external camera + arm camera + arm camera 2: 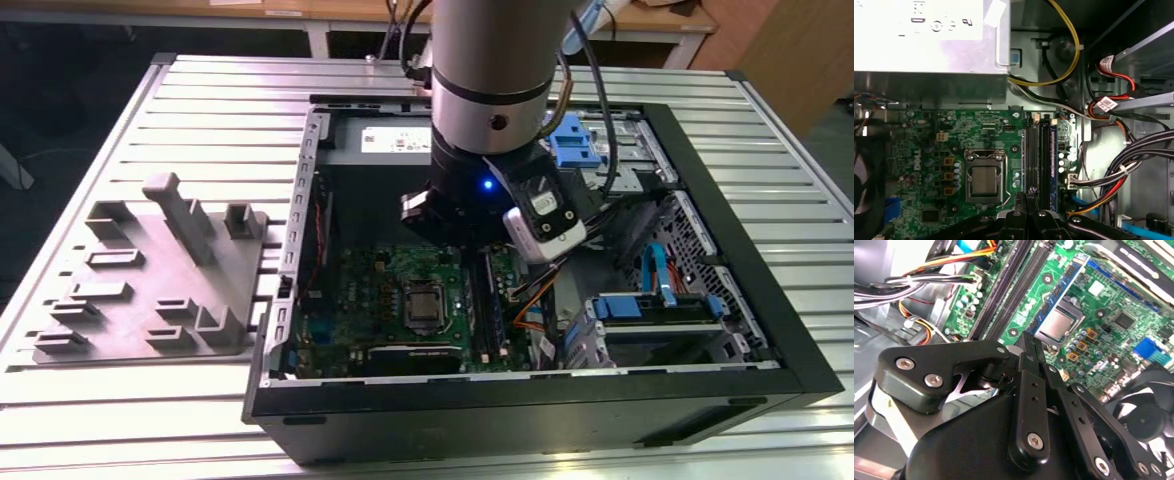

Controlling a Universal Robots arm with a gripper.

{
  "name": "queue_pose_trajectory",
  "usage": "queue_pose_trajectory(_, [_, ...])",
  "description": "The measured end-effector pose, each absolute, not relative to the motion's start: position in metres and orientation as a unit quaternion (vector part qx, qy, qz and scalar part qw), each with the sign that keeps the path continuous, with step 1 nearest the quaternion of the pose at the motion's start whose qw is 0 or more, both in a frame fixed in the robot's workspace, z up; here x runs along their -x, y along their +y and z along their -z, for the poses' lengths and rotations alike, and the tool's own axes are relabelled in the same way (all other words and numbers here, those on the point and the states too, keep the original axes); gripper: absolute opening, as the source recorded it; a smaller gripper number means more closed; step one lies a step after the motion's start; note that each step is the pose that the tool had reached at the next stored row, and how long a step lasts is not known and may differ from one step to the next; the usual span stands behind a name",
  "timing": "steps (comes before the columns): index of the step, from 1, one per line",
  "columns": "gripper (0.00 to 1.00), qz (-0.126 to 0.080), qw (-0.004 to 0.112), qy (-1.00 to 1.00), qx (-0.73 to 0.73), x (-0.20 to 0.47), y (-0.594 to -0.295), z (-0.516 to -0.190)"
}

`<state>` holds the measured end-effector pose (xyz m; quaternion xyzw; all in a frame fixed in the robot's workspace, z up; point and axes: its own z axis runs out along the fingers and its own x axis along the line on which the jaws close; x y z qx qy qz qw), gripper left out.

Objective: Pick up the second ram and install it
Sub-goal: 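Insert the second ram into the second slot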

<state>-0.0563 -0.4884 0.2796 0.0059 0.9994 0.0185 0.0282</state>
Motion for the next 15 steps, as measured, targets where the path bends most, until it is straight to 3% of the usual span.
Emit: queue_pose_trajectory(15, [0.08,-0.019,0.028,0.999,-0.006,0.037,-0.488,-0.264])
